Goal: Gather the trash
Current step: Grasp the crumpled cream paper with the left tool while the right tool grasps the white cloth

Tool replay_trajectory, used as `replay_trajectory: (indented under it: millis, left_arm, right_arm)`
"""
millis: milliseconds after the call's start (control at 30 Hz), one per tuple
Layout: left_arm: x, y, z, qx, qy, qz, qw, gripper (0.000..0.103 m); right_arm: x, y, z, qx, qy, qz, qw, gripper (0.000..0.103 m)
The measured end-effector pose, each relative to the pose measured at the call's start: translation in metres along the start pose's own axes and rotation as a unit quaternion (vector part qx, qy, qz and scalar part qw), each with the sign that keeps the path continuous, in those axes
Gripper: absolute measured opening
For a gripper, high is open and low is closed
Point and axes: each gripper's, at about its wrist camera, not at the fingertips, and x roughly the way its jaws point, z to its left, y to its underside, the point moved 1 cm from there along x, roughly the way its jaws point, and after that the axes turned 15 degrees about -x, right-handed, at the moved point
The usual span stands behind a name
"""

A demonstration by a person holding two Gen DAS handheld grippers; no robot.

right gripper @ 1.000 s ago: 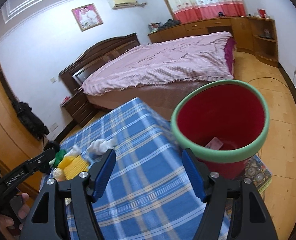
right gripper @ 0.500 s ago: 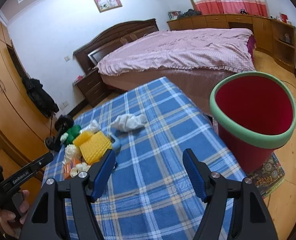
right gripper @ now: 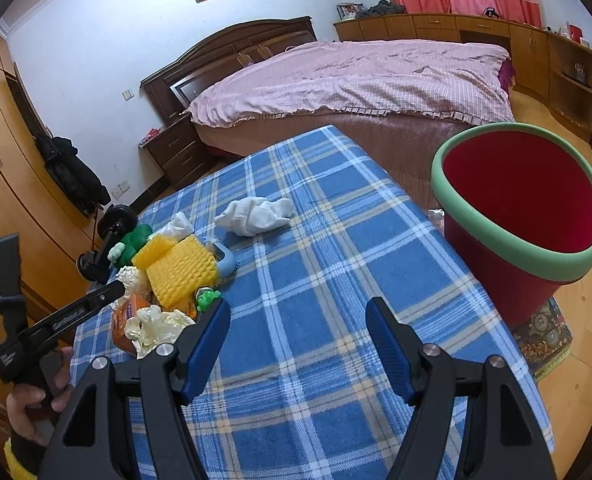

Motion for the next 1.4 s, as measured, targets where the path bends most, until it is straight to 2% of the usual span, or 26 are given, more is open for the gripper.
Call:
replay_trajectory:
  millis: [367, 667, 700, 767, 867, 1100, 1400]
  left_arm:
    - [0.032, -0.003, 0.011, -0.031, 0.008, 0.03, 0.999, 0.066]
    - [0.043, -0.003, 0.02, -0.062, 0.011, 0.048, 0.9969, 0.066]
    - [0.042, -0.002, 0.021, -0.064, 0.014, 0.047, 0.9967, 0.066]
    - [0.04, -0.002, 0.022, -0.066, 0.019, 0.039, 0.9969, 0.054]
    - [0.036, -0.003, 0.025, -0.072, 0.03, 0.036, 0.9963, 0.047]
    - [0.022, -0.016, 0.031, -0.103, 0.047, 0.018, 0.9934, 0.047]
    - [0.023, -0.025, 0.026, -0.101, 0.037, -0.006, 0.9942, 0.047]
  right_arm:
    - [0.022, -0.007, 0.001, -0.007, -0.006, 0.022, 1.0, 0.073]
    - [0.054, -0.039, 0.011, -0.048, -0.017, 0.027, 0.998, 0.073]
    - [0.059, -0.042, 0.012, -0.05, -0.019, 0.027, 0.998, 0.073]
    - [0.07, -0.049, 0.013, -0.053, -0.025, 0.029, 0.998, 0.073]
    - [0.087, -0.057, 0.013, -0.051, -0.035, 0.031, 0.998, 0.073]
    - [0.124, -0.075, 0.014, -0.044, -0.042, 0.036, 0.997, 0.073]
    - [0.156, -0.082, 0.019, -0.041, -0.047, 0.036, 0.997, 0.073]
